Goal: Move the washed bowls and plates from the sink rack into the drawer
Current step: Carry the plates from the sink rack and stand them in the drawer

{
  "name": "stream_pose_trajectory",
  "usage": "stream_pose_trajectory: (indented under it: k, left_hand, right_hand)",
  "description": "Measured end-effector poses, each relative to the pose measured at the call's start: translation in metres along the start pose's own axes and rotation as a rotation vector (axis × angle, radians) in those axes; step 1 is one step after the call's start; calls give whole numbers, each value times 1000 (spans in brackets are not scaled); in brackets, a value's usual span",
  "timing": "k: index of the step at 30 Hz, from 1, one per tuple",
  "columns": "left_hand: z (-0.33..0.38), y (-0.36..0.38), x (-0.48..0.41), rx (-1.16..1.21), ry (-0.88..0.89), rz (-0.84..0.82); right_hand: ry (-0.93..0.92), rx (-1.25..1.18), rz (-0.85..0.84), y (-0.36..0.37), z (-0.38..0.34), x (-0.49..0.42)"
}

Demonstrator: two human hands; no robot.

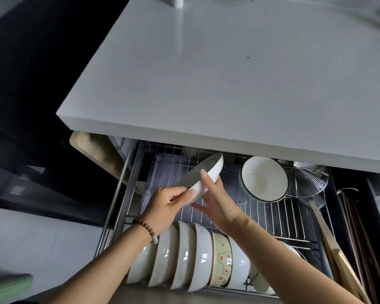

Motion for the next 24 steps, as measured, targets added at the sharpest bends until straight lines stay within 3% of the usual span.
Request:
stream_pose_trajectory:
  k: [6, 24]
  left_hand:
    - [-15, -16, -2, 205, -107, 11]
    - [-44, -56, -2, 476, -333, 161]
  right_hand:
    - [-6, 141, -78, 20, 6, -19]
    - [-17, 347, -172, 63, 1, -57]
Point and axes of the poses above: each hand's wrist, its own x-axis away from the middle knuckle, its own y-axis out of the palm, z = x × y, the point moved 7 cm from there along -x, towards the middle knuckle, and after that the axes turned 5 degrees about -x, right-handed, at the moved point
